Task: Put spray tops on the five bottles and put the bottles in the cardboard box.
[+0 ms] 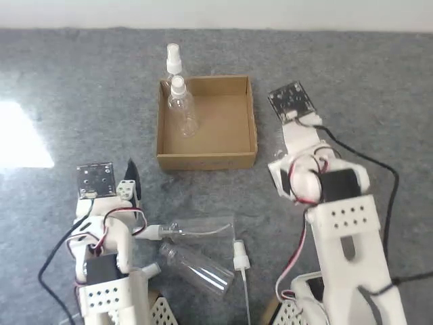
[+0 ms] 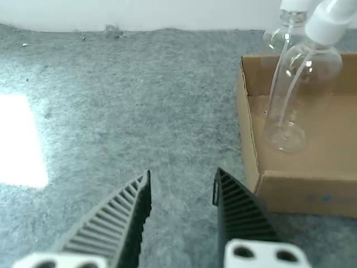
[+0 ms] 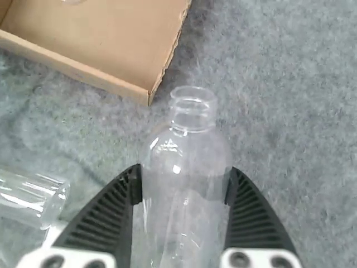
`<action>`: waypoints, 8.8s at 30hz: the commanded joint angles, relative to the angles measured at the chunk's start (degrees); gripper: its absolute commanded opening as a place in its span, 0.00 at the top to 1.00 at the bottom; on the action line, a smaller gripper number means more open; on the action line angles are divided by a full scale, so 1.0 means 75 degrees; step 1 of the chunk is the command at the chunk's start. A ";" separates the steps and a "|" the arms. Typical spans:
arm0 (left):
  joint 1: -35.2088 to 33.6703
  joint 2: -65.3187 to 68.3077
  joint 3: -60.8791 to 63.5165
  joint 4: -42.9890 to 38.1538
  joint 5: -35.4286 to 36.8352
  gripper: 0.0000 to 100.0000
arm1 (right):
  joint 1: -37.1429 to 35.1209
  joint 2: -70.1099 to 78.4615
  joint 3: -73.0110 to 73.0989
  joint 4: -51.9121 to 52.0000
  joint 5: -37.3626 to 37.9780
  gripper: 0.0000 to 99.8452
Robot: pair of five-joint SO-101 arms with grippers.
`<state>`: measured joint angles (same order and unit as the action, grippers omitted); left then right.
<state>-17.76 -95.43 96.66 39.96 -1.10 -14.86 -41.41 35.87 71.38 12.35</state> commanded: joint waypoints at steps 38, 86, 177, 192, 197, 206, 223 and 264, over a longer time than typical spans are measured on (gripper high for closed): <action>0.2813 0.1278 -0.4237 0.4478 -0.1641 0.83 | 0.2737 -0.0897 0.1840 -0.3065 -0.1664 0.92; 0.4841 0.5591 -0.4167 0.4736 -0.4126 0.76 | 0.3253 -0.0885 0.1840 -0.3241 -0.1875 0.92; 0.1254 0.9940 -0.4706 0.3657 -0.6189 0.79 | 0.3264 -0.0897 0.1946 -0.3288 -0.1817 0.92; 0.0914 0.9928 -0.4976 0.3634 -0.8018 0.98 | 0.3276 -0.0897 0.1946 -0.3288 -0.1817 0.92; -0.0070 0.9940 -0.5843 0.3669 -0.9577 0.98 | 0.3276 -0.0897 0.1946 -0.3288 -0.1817 0.92; -0.1360 1.0010 -0.6336 0.3200 -1.1780 0.98 | 0.3276 -0.0897 0.1946 -0.3288 -0.1817 0.92; -0.2438 0.9940 -0.6406 0.2309 -1.0655 0.83 | 0.3241 -0.0897 0.1946 -0.3288 -0.1817 0.92; -0.2544 1.0010 -0.6406 0.3505 0.1418 0.75 | 0.3241 -0.0897 0.1946 -0.3288 -0.1817 0.92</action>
<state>-36.66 -20.44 48.04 67.56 4.88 9.23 -46.33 51.43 48.00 -1.10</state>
